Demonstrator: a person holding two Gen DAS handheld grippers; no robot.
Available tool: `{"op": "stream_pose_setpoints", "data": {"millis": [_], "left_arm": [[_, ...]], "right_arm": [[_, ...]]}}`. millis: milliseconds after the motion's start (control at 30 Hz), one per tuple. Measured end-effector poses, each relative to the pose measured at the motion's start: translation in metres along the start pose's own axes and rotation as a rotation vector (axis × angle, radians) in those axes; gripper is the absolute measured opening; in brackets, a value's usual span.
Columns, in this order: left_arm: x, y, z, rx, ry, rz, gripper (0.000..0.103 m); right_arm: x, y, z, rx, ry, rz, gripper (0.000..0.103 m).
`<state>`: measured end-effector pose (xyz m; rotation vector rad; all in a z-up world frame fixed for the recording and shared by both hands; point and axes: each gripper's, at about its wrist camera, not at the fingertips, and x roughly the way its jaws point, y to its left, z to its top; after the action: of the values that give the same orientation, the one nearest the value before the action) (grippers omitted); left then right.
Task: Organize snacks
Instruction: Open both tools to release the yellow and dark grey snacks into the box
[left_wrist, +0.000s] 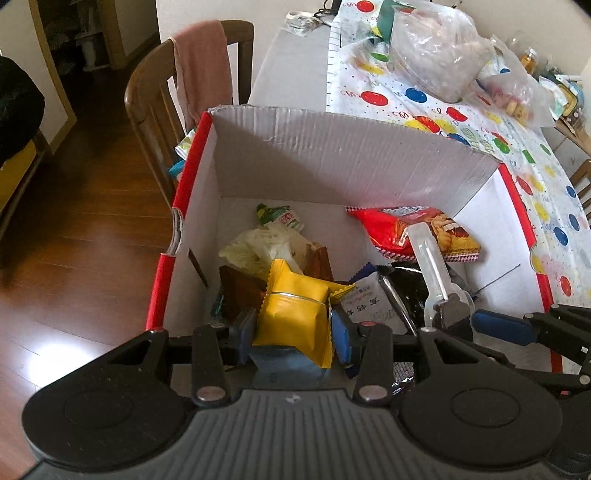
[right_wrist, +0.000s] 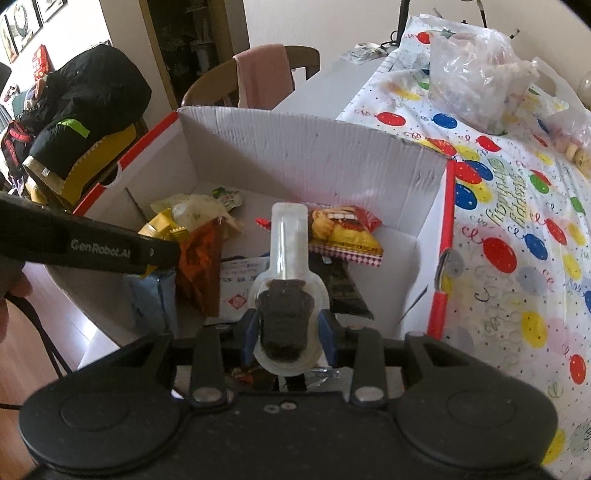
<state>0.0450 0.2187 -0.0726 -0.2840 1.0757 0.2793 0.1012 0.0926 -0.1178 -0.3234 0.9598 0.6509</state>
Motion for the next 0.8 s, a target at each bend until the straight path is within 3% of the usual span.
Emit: {"op": "stream_pose_setpoints", "data": {"millis": [367,467,567,733,800], "left_arm": [[0.002,0.000,-0.002,0.010,-0.011,0.005,0.044],[-0.003,-0.001,-0.003,0.019,-0.025,0.000,0.050],[-0.012,-0.003,-0.005,0.024,-0.053,0.000,0.064],[-0.031,-0.006,-0.008,0.031,-0.099,-0.021,0.066],[-0.039,-0.007,-0.010,0.030,-0.118,-0.027,0.072]], "right_arm": [[-0.006,0.001,0.000,0.014,-0.011,-0.015,0.043],[-0.014,0.002,0.000,0.018,-0.027,-0.012,0.050],[-0.023,0.002,0.000,0.025,-0.051,-0.005,0.064],[-0.041,0.001,0.000,0.036,-0.083,0.006,0.078],[-0.050,0.000,-0.001,0.045,-0.103,0.009,0.084]]}}
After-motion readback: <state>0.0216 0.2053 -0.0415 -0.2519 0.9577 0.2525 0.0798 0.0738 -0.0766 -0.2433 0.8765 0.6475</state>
